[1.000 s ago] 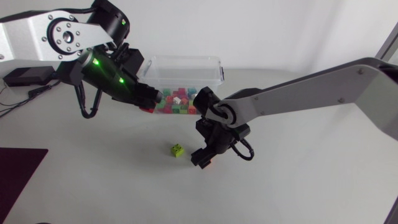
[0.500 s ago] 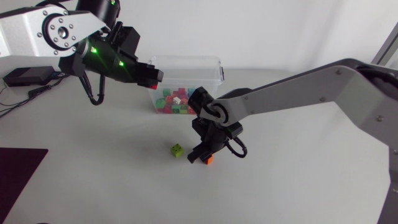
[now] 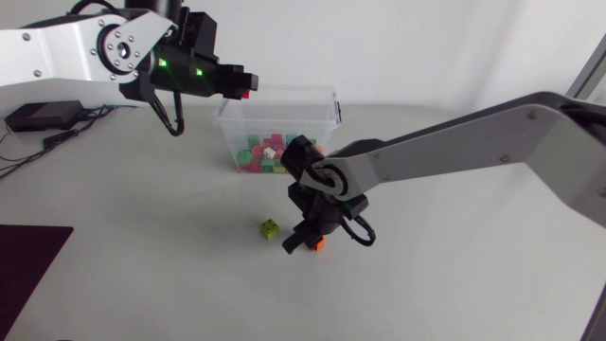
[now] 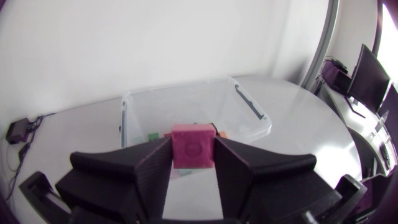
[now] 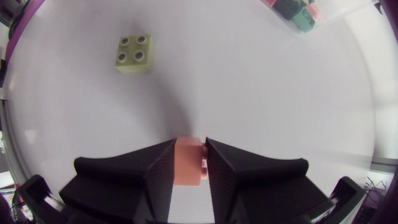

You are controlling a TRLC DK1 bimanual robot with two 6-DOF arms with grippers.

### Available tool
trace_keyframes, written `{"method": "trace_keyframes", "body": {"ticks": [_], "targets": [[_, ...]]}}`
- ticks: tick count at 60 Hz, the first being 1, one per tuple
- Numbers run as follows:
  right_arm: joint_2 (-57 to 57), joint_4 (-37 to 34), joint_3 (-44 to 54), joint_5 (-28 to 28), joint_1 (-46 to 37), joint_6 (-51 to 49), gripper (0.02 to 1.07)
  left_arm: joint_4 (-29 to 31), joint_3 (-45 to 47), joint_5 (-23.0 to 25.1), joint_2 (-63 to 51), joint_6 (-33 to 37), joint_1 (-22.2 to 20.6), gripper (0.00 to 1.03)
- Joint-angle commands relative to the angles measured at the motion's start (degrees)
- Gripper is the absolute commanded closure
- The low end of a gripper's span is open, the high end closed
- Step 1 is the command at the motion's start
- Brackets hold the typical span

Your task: Place the duplo bricks in the container

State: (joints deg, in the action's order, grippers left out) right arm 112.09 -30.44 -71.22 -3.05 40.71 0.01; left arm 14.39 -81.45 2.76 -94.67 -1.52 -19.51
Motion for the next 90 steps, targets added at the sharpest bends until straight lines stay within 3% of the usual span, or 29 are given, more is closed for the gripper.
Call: {"method": "trace_keyframes", "body": {"ticks": [1,15,37,44,52,56,58,71,90], "targets": [[-3.9,-1.1,1.5,-0.1,-1.4,-0.1,0.88,-2.0,-2.6,0.2,-3.6,-1.6,0.4,0.77],[-10.2,-2.3,2.2,2.4,-5.4,-1.9,0.88,-2.4,-12.9,-0.6,-14.0,-1.6,-0.9,0.77],[-12.5,-2.0,3.1,4.7,-8.2,-3.8,0.88,5.6,-28.0,-1.4,-25.1,-2.1,0.3,0.71],[-13.0,-1.6,3.1,5.5,-9.1,-4.2,0.88,6.9,-30.8,-2.2,-27.1,-2.2,0.7,0.4],[-14.5,-1.4,3.0,5.7,-9.8,-4.8,0.88,11.4,-36.0,-2.5,-29.9,-2.6,1.0,0.26],[-16.0,-1.6,2.7,5.6,-9.9,-5.5,0.88,13.9,-37.5,-2.6,-30.2,-2.7,0.9,0.04],[-16.6,-1.8,2.3,5.6,-10.0,-5.6,0.88,14.8,-37.6,-2.6,-30.0,-2.8,1.0,0.04],[-19.7,-2.3,-2.3,5.9,-12.7,-6.4,0.88,19.8,-27.2,-2.5,-17.1,-0.1,-0.3,0.04],[-18.6,-0.7,-11.7,6.0,-14.6,-5.1,0.88,20.0,1.2,-2.5,1.4,10.0,-3.0,0.05]]}}
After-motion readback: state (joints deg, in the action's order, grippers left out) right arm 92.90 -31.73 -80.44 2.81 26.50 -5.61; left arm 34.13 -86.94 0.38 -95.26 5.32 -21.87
